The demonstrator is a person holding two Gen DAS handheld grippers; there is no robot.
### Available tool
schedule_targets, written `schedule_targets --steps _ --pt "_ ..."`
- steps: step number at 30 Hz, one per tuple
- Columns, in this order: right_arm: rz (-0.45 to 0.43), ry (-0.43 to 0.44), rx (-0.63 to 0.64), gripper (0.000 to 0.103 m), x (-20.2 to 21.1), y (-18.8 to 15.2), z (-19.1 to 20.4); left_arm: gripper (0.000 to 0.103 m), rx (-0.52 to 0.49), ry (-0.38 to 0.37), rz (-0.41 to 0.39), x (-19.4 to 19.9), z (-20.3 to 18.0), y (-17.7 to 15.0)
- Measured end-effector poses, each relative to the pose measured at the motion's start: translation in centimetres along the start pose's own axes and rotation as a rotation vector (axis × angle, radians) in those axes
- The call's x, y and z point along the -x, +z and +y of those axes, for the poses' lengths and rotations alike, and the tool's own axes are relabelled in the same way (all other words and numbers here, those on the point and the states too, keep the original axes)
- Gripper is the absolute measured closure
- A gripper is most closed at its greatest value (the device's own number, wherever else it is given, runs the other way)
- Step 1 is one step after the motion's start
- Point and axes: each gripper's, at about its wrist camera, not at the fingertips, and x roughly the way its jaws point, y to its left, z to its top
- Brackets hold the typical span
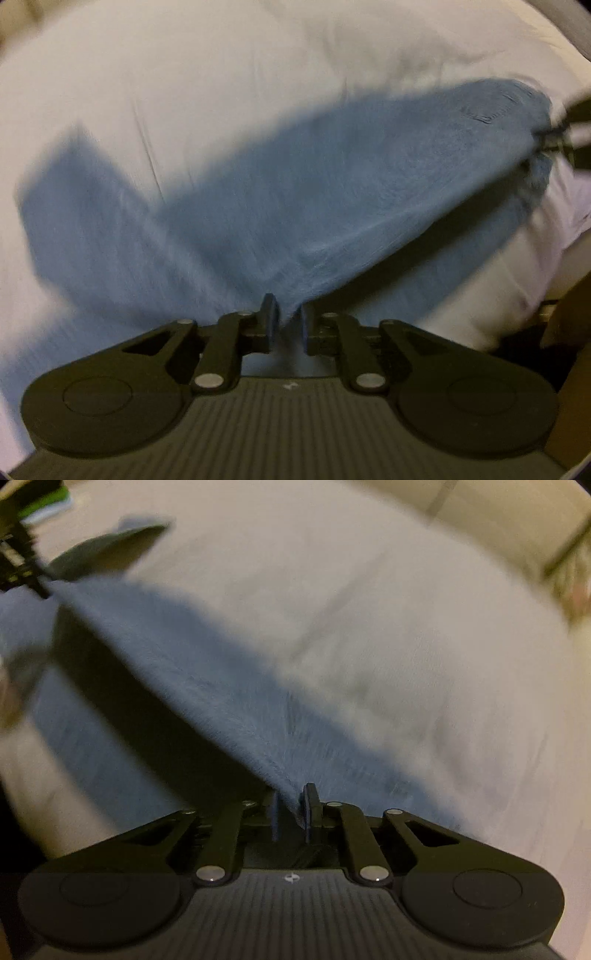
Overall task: Fold clothes
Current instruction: 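Lift one leg over the other with both grippers and release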
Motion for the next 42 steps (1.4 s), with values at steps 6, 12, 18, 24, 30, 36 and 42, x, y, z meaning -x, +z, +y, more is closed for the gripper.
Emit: schedule_targets --steps 6,12,18,24,30,36,42 --pt "0.110 0.028 -0.411 0.062 -1.2 -4.6 1.7 0.068 0.205 -0.148 -0.004 -0.6 1.3 -2.2" --pt "-0.132 0.073 -1.213 0.055 0.7 -9.7 -3.7 0.064 0.517 -0.103 -0.077 -1.2 5.3 -2.0" --pt "-0.309 0.144 -1.719 0.055 -1.0 -16.3 -7.1 0.060 0.701 -0.086 -0.076 -2.8 6.4 -2.5" --pt "-0.346 0.158 -1.773 0.055 -3.7 -18.9 -9.5 0.064 0.800 -0.008 -0.102 -5.2 5.9 -3.1" --pt "-0.434 0.249 -1.769 0.090 -5.8 -20.2 -10.5 0.098 0.789 0.080 -0.192 -3.5 5.5 -3.4" --pt "-0.511 0.224 -1.664 0.095 -2.1 -20.2 -9.0 0.098 0.687 0.193 -0.349 1.5 2.2 -6.1" --pt "-0.409 0.197 -1.650 0.095 -3.2 -22.3 -7.3 0.093 0.657 0.258 -0.288 -1.5 1.0 -8.8"
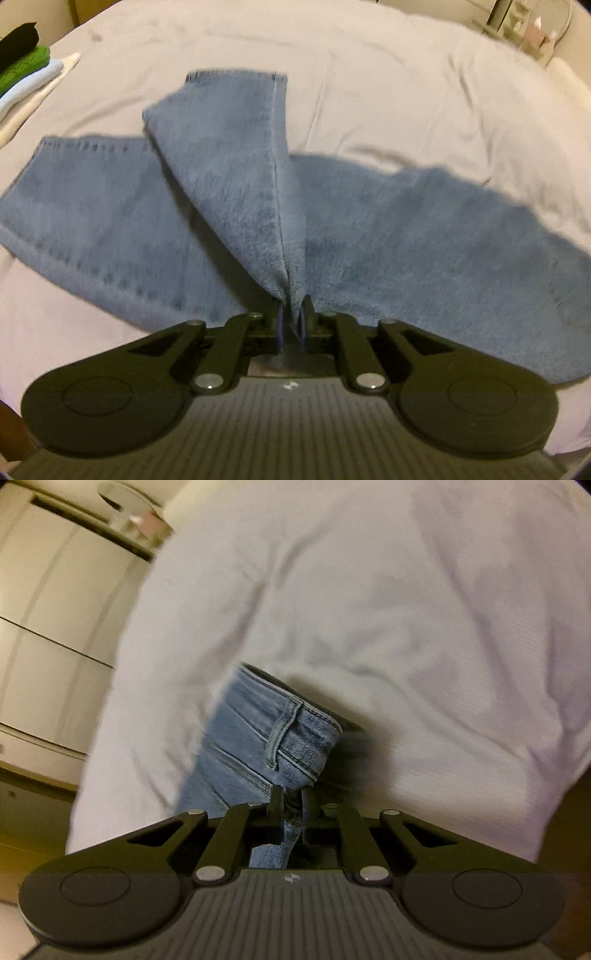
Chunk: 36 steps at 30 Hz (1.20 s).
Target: Fold clothes
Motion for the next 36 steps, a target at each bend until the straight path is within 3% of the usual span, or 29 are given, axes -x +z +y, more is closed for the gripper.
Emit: schedule_targets --steps 3,5,7,9,10,12,16,18,20,24,26,28,29,33,35,36 --pt "0.016 -0.058 -0.001 0.086 -1.2 -0.2 -0.7 0.091 -0.048 0.061 0.027 -0.9 -1.0 -0.5" --pt "0.018 -0.136 0.027 0.051 -1.3 -0.3 0.2 0.085 -0.068 0.069 0.028 0.0 -1.0 -0.3" --pt "-0.011 -0.215 0.121 0.052 -0.4 -0.6 2.4 0.079 -0.076 0.060 0.030 1.4 -0.7 -0.2" --pt "-0.044 -0.235 0.249 0.052 1.1 -1.9 5.1 0.079 -0.055 0.045 0.035 3.0 0.4 -0.1" --pt "-0.054 -0.235 0.311 0.052 1.7 -2.6 6.4 0.079 -0.045 0.045 0.034 3.6 1.1 -0.1" --pt "-0.007 -0.144 0.406 0.055 2.2 -4.7 8.9 0.082 -0.029 0.052 0.036 4.4 2.5 0.0" --pt "0.231 0.003 0.525 0.075 -1.6 -10.5 13.5 0.085 0.008 0.083 0.054 4.6 5.8 1.7" --pt "0.367 0.014 0.552 0.077 -4.8 -14.2 15.6 0.084 0.031 0.096 0.061 4.0 7.7 3.0" --pt "0.431 0.041 0.524 0.081 -7.1 -17.3 17.0 0.084 0.053 0.096 0.082 3.0 10.1 4.4" --pt "0.505 0.059 0.496 0.081 -10.5 -22.3 20.1 0.084 0.063 0.112 0.143 0.6 14.7 6.3" --pt "0.508 0.051 0.521 0.077 -11.6 -24.4 22.5 0.076 0.054 0.164 0.233 -2.0 17.3 6.9" --pt "0.500 0.066 0.530 0.073 -12.7 -26.0 25.2 0.073 0.072 0.164 0.280 -3.6 19.5 7.5" --pt "0.498 0.076 0.531 0.073 -13.3 -26.7 26.6 0.075 0.090 0.142 0.299 -4.0 20.4 8.1" --pt "0.499 0.090 0.563 0.070 -16.2 -29.1 31.9 0.077 0.052 0.065 0.250 -2.8 21.6 11.7" --pt "0.507 0.071 0.566 0.058 -17.2 -30.1 33.7 0.068 0.056 -0.001 0.231 -2.5 22.2 13.8" --pt "0.514 0.073 0.554 0.058 -17.6 -30.6 34.1 0.066 0.066 -0.032 0.228 -2.6 22.5 14.8"
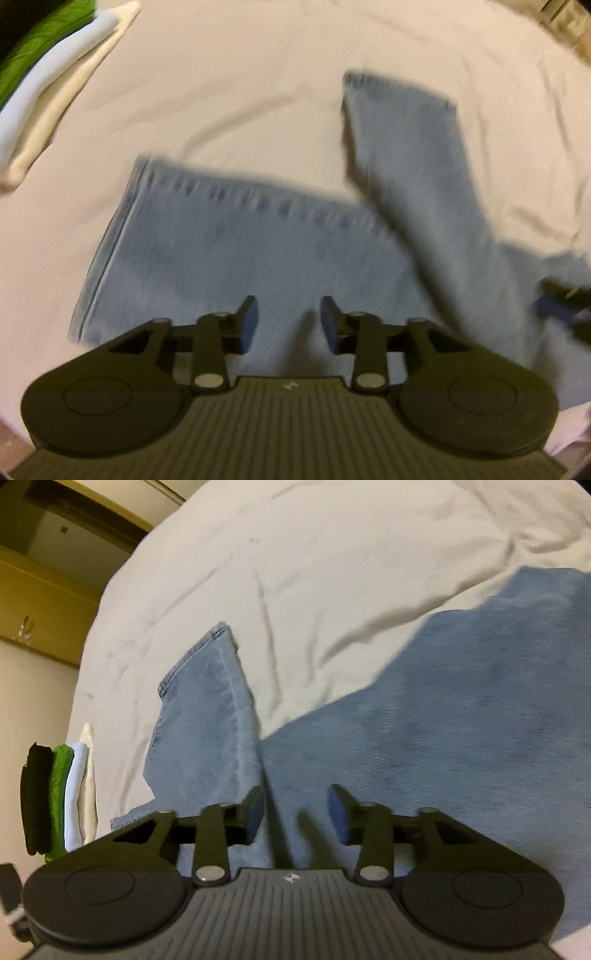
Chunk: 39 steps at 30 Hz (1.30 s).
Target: Fold clothes
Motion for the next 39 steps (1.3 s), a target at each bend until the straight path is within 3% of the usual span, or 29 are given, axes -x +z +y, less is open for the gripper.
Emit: schedule_targets --steps 4,9,13,18,21,22,23,25,29,31,33,35,36,37,39 --pt "0.003 0.016 -0.050 0.056 -2.3 0.4 1.4 0.066 0.037 -0.059 0.040 -1.0 1.1 3.7" --pt "0.044 -0.041 -0.108 0.056 -4.1 0.5 0.6 0.066 0.018 -0.141 0.077 -2.8 0.7 8.0" --pt "0.044 -0.014 -0.157 0.056 -4.3 -0.2 0.1 0.061 -0.012 -0.193 0.124 -5.1 -0.1 11.8" --pt "0.043 0.034 -0.164 0.055 -4.8 0.1 0.2 0.059 0.023 -0.250 0.171 -8.7 -0.9 14.6" --pt "0.031 0.070 -0.156 0.065 -6.1 1.4 1.0 0.066 0.057 -0.309 0.208 -10.8 -1.3 14.9" --pt "0.048 0.067 -0.140 0.071 -6.7 1.8 1.5 0.077 0.058 -0.326 0.204 -11.0 -1.3 14.8" --pt "0.060 0.064 -0.118 0.088 -7.3 2.0 1.9 0.096 0.059 -0.343 0.199 -11.1 -1.3 14.8" --pt "0.041 0.056 -0.024 0.093 -7.4 2.0 3.4 0.097 0.054 -0.341 0.165 -9.9 -0.8 14.3" --pt "-0.037 0.081 0.233 0.095 -5.1 0.6 7.2 0.101 -0.037 -0.229 0.030 -4.8 0.2 12.3" --pt "-0.048 0.124 0.396 0.095 -3.9 -0.5 9.5 0.101 -0.035 -0.217 -0.022 -2.2 1.9 11.1" --pt "0.022 0.183 0.579 0.095 -3.7 -2.3 11.9 0.101 0.014 -0.190 -0.054 0.1 4.5 9.0" --pt "0.125 0.243 0.745 0.094 -4.0 -4.4 13.8 0.100 0.079 -0.122 -0.033 1.1 7.2 6.4" --pt "0.161 0.229 0.775 0.091 -4.5 -5.5 14.0 0.100 0.112 -0.088 -0.022 1.5 8.5 5.0" --pt "0.197 0.214 0.805 0.082 -4.9 -6.5 14.1 0.101 0.135 -0.061 -0.001 1.9 9.5 3.7" --pt "0.270 0.184 0.864 0.079 -5.9 -8.6 14.5 0.100 0.160 -0.032 0.033 2.5 10.9 1.3"
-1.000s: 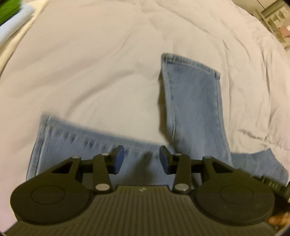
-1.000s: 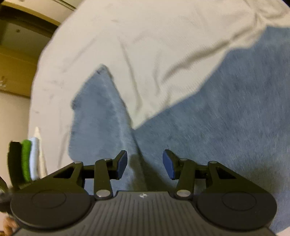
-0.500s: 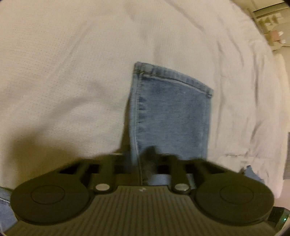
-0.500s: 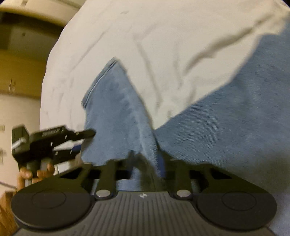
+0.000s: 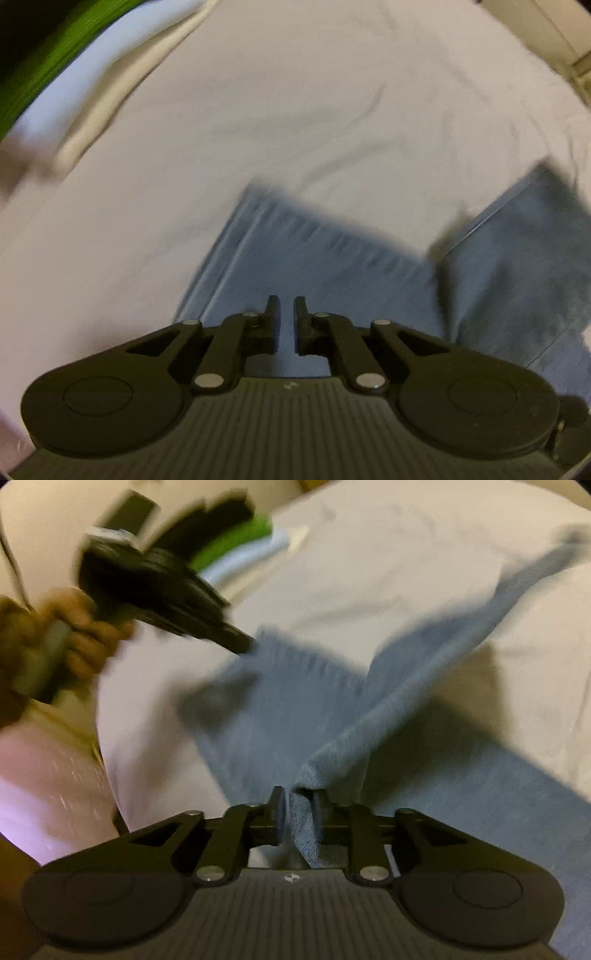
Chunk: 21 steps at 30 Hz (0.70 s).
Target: Fold clothes
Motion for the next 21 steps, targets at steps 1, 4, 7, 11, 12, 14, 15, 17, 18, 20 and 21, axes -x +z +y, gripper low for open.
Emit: schedule_targets --steps 1,4,7,11,12,14,15,17,18,20,21 --pt "0.030 0.002 0.008 0.076 -0.6 -0.4 0.5 0.099 0.002 0.003 0.012 0.4 0.5 -1.0" --pt "-0.030 0.021 -0.177 0.053 0.7 -1.4 -0.8 0.098 -0.154 -0.007 0.010 1.2 -2.6 -2.9" --pt "-0.070 -0.032 -0.293 0.050 2.2 -3.0 -2.3 0.082 -0.332 -0.038 -0.016 2.0 -7.2 -4.7" --pt "-0.165 -0.098 -0.566 0.050 5.3 -7.6 -5.8 0.075 -0.492 -0.093 -0.071 2.5 -13.8 -6.9" --pt "-0.195 -0.124 -0.634 0.050 6.3 -9.0 -6.7 0.071 -0.538 -0.096 -0.086 2.6 -15.4 -7.4" --pt "-0.261 -0.174 -0.765 0.050 8.7 -12.5 -8.8 0.061 -0.638 -0.083 -0.127 2.6 -18.6 -8.3" --pt "-0.301 -0.199 -0.830 0.050 9.9 -14.2 -9.9 0.060 -0.693 -0.071 -0.143 2.4 -20.1 -8.8" --pt "-0.359 -0.256 -0.906 0.050 11.9 -16.9 -11.8 0.053 -0.793 -0.038 -0.175 1.9 -23.2 -9.8" --pt "-0.399 -0.275 -0.924 0.050 13.0 -18.3 -12.6 0.050 -0.839 -0.017 -0.189 1.4 -24.6 -10.4" --pt "-0.460 -0.309 -0.937 0.050 15.2 -20.8 -14.3 0.037 -0.909 0.040 -0.200 0.0 -26.9 -11.3" --pt "-0.489 -0.325 -0.938 0.049 16.2 -22.0 -15.1 0.037 -0.935 0.085 -0.206 -1.2 -27.8 -11.6"
